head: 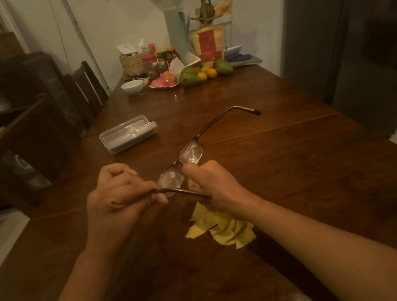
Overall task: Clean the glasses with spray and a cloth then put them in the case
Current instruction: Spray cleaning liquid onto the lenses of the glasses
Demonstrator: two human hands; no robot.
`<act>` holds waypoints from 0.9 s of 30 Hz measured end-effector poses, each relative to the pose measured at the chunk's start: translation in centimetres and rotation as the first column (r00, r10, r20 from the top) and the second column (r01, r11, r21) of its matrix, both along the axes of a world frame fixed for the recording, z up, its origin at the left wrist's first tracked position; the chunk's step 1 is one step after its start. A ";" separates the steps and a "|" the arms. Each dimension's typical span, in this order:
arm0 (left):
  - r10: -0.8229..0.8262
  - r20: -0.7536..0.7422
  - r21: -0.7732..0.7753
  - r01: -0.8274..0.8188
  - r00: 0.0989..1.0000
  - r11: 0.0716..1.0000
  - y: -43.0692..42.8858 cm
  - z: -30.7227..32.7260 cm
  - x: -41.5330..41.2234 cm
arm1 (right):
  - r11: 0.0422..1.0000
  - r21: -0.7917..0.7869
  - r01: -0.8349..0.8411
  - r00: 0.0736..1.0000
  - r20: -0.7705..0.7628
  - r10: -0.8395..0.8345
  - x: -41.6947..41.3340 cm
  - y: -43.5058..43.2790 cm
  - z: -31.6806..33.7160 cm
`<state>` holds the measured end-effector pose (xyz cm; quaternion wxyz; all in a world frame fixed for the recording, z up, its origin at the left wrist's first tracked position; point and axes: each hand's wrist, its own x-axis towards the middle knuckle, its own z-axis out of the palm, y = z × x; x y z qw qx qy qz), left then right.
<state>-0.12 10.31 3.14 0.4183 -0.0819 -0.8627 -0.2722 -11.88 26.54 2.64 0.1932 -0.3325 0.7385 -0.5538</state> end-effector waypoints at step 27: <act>0.112 0.481 -0.022 -0.116 0.869 0.993 -3.6 -0.4 0.1 | 0.996 -0.090 0.007 1.000 0.020 -0.006 -2.9 2.7 -0.4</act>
